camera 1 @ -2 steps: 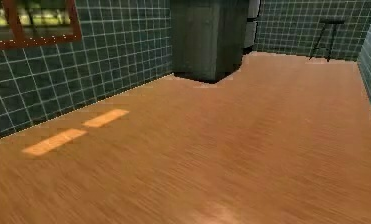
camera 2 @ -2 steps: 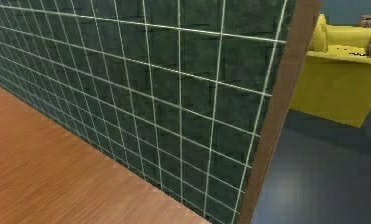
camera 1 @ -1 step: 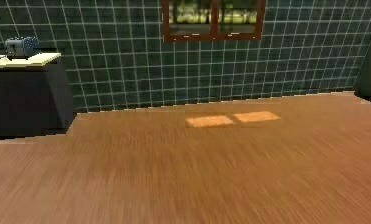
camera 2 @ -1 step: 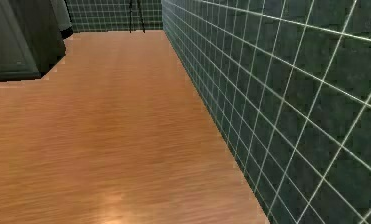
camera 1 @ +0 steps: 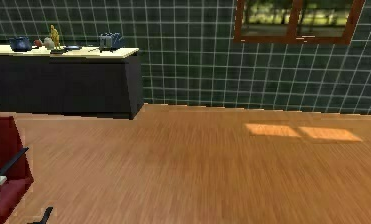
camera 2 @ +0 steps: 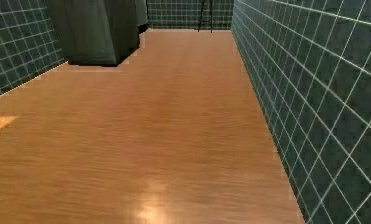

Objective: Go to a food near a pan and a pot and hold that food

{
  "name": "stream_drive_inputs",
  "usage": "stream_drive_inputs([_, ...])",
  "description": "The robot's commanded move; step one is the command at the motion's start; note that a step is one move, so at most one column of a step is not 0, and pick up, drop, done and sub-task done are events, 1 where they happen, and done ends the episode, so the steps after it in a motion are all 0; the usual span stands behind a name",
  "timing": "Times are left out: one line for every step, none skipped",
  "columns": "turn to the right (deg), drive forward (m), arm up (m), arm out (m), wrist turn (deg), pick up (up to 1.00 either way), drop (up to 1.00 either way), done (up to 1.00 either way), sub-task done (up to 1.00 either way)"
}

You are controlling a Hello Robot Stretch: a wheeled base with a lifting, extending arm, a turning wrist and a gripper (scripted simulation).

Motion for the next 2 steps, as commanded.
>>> stream_drive_inputs([0.0, 0.45, 0.00, 0.00, 0.0, 0.00, 0.00, 0.00, 0.00])
stream_drive_inputs([-27.0, 0.00, 0.00, 0.00, 0.0, 0.00, 0.00, 0.00, 0.00])
